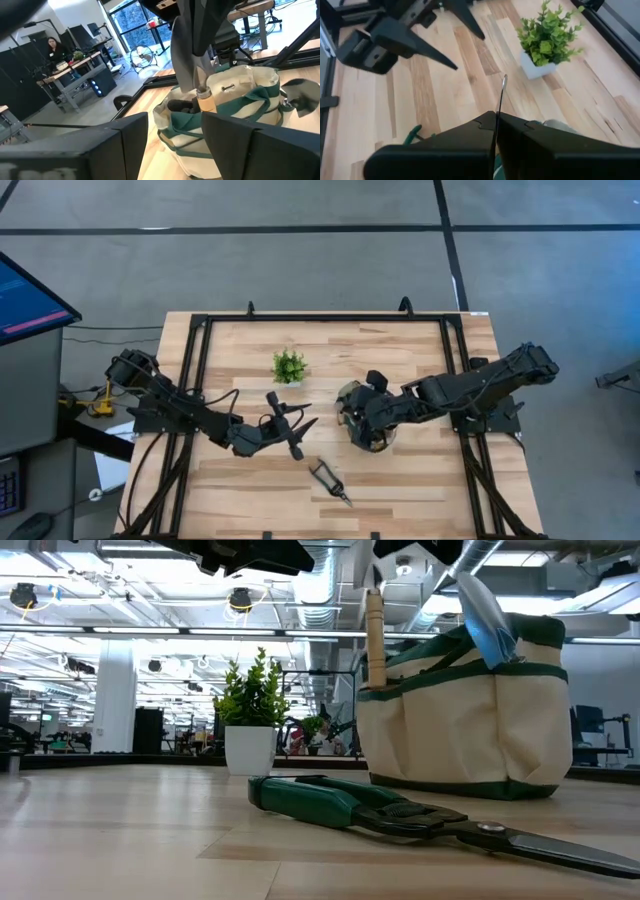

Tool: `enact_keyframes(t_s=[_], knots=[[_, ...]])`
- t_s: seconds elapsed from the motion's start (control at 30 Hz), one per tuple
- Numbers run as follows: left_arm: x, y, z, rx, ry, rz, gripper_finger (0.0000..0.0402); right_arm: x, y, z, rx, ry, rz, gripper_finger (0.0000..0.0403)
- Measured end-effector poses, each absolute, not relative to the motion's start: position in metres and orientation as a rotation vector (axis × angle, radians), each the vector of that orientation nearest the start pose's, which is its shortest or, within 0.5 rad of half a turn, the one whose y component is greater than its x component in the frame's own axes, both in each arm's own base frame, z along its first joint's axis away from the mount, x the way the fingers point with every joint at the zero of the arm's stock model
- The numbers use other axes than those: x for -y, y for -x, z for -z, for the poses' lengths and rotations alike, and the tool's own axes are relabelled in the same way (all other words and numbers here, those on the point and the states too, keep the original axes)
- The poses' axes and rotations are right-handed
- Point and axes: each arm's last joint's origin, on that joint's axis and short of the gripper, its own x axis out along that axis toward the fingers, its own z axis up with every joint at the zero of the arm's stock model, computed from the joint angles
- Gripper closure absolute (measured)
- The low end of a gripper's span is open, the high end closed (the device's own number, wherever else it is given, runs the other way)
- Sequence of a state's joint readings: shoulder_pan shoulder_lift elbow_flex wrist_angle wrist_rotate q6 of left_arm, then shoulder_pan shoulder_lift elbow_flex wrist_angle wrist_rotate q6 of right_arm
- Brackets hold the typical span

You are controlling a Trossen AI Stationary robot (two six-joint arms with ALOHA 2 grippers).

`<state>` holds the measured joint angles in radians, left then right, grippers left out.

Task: Pick & Place Garden tools in Gardening bag
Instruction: Put the brown trowel into the white gardening bag

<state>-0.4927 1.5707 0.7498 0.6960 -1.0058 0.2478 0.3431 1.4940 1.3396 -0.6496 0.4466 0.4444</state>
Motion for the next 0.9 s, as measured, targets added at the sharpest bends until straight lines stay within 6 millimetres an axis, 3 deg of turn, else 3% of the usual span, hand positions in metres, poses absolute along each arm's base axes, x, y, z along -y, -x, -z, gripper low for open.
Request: enact_keyframes(t_s=[0.67,0.9], knots=[[0.127,-0.288,-0.219,-0.155,-0.327,-0.500,0.0226,-0.096,-0.307,-0.314,-0.716,-0.028,0.233,0.0403],[0.127,-0.288,-0.219,-0.155,-0.327,-0.499,0.0227,-0.090,-0.323,-0.288,-0.826,0.026,0.245,0.0403]])
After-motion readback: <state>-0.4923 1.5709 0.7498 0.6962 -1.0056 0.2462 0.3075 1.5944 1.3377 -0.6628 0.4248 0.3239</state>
